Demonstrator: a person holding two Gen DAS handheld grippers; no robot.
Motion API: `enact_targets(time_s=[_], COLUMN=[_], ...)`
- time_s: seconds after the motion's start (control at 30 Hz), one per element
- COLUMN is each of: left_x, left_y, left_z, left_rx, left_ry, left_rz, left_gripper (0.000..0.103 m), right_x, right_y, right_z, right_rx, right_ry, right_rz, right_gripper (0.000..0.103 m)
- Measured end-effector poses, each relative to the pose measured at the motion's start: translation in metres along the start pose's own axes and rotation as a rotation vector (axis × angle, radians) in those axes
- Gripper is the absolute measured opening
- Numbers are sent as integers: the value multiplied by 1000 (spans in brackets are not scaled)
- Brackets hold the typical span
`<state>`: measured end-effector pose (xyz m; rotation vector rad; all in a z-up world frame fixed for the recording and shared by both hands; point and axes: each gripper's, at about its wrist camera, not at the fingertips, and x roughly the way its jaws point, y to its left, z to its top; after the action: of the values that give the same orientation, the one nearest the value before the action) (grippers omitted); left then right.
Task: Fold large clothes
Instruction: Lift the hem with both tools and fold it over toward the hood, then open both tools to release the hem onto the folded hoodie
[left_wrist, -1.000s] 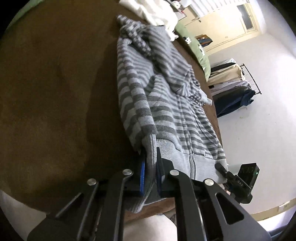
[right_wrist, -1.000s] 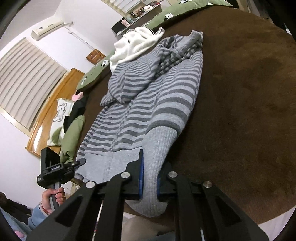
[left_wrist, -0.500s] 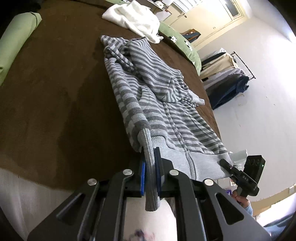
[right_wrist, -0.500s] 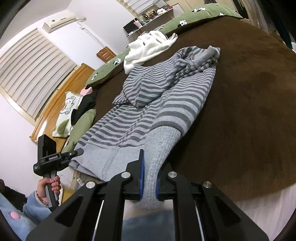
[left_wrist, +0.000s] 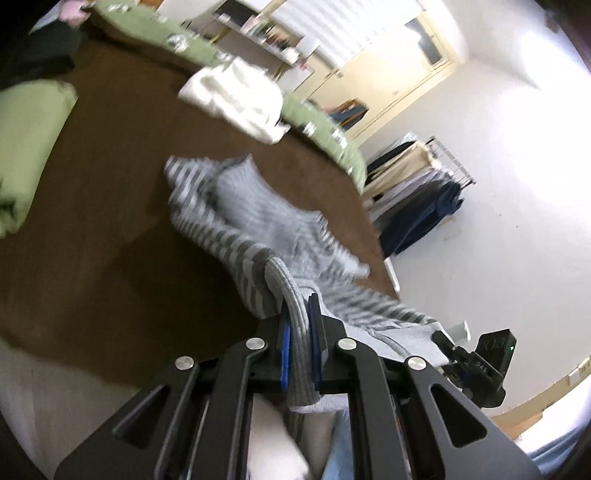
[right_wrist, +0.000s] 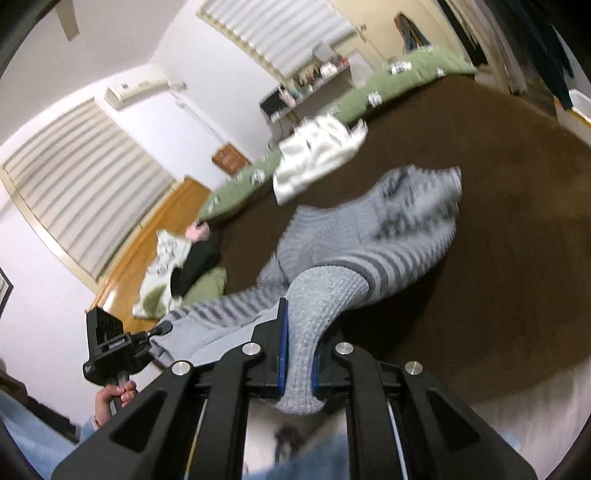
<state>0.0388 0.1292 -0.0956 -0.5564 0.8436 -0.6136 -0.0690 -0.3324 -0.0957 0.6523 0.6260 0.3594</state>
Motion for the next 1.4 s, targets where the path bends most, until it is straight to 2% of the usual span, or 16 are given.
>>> enact_targets(time_s=[0.13,0.27,0.4,0.57,0.7,0.83,0.87,0.97,1.13,1.17,1.2,1.23,1.27,1.3,1.37,1.4], left_x=[17,51,100,177,237,275,286,304,310,311,310,307,303,296,282,273], left_y=[-12,-18,-19,-4,26,56,63,81,89,88,87,86,84,81,78,77], left_z=[39,83,129,173,188,183,181,176,174,175,176,178,180,184,190,194], left_rx=[59,100,140,169,147,105,100,81,77,77,74,70,69,76,94,93], left_ry=[-44,-78,-83,-54,-1,43,57,84,84,87,93,97,94,76,27,11], left_rz=[-5,14,67,189,256,303,321,341,330,322,313,300,298,313,347,341], left_gripper=[11,11,11,12,12,14,17,22,23,25,33,40,58,79,89,90], right_x=[24,51,94,167,224,271,279,296,297,295,292,291,289,288,281,275], right_y=[8,4,-7,-39,-72,-105,-113,-133,-145,-147,-147,-147,-145,-142,-134,-129], right_z=[44,90,134,173,184,177,174,164,161,162,164,165,167,170,175,178], right_rx=[-46,-83,-103,-84,-82,-58,-48,-31,34,47,59,70,72,69,51,43], right_ry=[-71,-90,-94,-57,4,94,109,139,131,128,126,128,134,138,132,114], right_rz=[6,2,-41,-150,-266,-346,-360,-380,-339,-327,-317,-308,-302,-300,-288,-289], right_gripper=[9,9,9,10,10,10,10,10,12,12,14,16,18,24,51,83])
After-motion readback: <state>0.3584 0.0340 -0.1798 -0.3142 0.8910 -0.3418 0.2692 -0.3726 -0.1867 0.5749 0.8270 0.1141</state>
